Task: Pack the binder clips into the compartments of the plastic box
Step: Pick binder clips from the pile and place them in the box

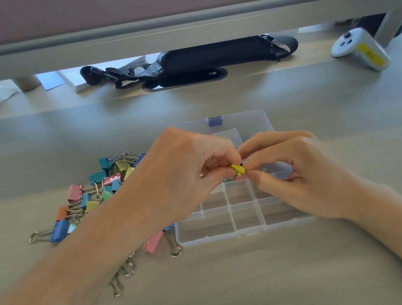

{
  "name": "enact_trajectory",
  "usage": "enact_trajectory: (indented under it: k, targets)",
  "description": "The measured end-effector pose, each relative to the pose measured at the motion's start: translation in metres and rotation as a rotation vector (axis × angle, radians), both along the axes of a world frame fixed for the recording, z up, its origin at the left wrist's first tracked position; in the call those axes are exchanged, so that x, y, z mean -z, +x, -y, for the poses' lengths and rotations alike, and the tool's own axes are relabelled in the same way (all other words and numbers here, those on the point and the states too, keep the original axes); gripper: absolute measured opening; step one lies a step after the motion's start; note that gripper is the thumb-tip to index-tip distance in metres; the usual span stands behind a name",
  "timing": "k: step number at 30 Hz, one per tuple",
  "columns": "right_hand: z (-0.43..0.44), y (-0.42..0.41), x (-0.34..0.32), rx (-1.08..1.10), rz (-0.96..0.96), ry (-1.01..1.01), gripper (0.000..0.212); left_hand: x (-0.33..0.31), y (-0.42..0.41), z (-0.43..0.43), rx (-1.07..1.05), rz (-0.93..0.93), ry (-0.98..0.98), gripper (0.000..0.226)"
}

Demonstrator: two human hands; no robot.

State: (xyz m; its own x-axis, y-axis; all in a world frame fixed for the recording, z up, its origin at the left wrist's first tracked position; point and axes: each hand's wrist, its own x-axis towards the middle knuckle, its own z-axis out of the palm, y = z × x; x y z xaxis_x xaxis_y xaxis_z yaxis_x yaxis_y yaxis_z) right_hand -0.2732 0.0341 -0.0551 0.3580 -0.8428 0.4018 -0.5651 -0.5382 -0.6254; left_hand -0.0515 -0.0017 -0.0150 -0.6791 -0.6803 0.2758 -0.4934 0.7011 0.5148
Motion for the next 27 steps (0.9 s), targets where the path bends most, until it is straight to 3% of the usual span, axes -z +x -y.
enact_trajectory:
  k: [9, 15, 27]
  targets:
    - [0.0015, -0.0016, 0.0034, 0.074, 0.184, 0.021, 0.005, 0.0021, -0.0003, 0.0004, 0.013, 0.054, -0.069, 0.022]
    - [0.0014, -0.0021, 0.0040, 0.116, 0.155, 0.035, 0.017, 0.0001, -0.0043, -0.0037, 0.021, 0.155, -0.155, 0.021]
    - [-0.0010, 0.0002, 0.0025, 0.139, 0.135, 0.059, 0.008, -0.0001, -0.0088, -0.0063, -0.066, 0.164, -0.163, 0.010]
